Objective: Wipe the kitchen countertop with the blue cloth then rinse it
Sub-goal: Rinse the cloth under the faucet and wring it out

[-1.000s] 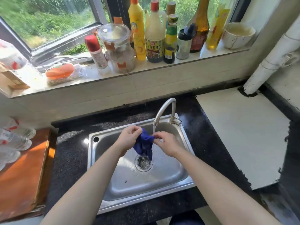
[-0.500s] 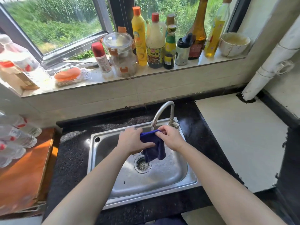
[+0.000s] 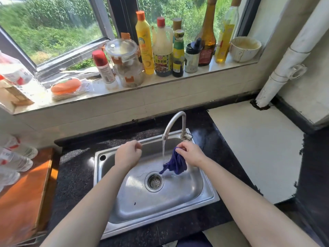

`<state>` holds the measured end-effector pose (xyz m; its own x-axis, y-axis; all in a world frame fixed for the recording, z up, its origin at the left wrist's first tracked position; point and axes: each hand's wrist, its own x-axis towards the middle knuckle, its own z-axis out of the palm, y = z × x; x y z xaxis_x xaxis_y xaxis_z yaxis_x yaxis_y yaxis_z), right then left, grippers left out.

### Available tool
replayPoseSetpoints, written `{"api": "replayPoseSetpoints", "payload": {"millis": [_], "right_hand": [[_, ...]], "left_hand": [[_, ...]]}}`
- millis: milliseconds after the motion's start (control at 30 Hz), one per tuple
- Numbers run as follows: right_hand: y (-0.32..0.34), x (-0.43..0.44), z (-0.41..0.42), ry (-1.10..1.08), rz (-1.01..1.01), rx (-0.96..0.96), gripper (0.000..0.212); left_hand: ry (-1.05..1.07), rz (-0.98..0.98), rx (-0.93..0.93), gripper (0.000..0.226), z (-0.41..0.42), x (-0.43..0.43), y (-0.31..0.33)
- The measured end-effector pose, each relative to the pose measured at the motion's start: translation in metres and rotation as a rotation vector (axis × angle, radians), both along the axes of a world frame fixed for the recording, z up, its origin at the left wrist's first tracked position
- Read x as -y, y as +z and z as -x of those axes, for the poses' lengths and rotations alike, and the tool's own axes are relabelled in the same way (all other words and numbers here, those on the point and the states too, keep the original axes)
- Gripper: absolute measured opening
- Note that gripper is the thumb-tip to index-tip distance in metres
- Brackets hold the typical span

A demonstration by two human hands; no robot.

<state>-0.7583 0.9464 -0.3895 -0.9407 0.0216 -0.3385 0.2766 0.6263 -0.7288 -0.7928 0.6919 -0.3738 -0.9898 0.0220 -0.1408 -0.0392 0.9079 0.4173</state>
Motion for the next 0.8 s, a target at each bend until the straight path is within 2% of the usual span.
{"api": "replayPoseSetpoints", "payload": {"millis": [133,267,367,467,600,700,800], "right_hand": [[0.0,0.0,-0.008,-0.004,-0.014,0.019,0.023],[0.014,0.002,-0.015,-0.136,0.232,0.061,0.023],[0.017,0.0,-0.016,-0.156,0.405,0.089,0.025],[0.02,-0.003,-0.013,-0.14,0.528,0.109,0.027],[0.015,0.004,-0.012,-0.1,0.607,0.134,0.027],[0.004,0.01,-0.011,-0.166,0.564,0.143,0.026],[-0.004,0.014,-0.007,-0.248,0.501,0.153,0.021]], "left_hand": [[-0.109,-0.172,0.154,0.032,-0.008,0.0,-0.013],[-0.183,-0.222,0.207,0.042,-0.016,-0.02,-0.025],[-0.189,-0.288,0.258,0.043,-0.022,-0.04,-0.033],[-0.208,-0.335,0.271,0.037,-0.022,-0.053,-0.037],[-0.242,-0.311,0.255,0.002,-0.011,-0.055,-0.044],[-0.244,-0.26,0.272,0.004,-0.009,-0.041,-0.049],[-0.178,-0.297,0.29,0.003,-0.008,-0.019,-0.056]]}}
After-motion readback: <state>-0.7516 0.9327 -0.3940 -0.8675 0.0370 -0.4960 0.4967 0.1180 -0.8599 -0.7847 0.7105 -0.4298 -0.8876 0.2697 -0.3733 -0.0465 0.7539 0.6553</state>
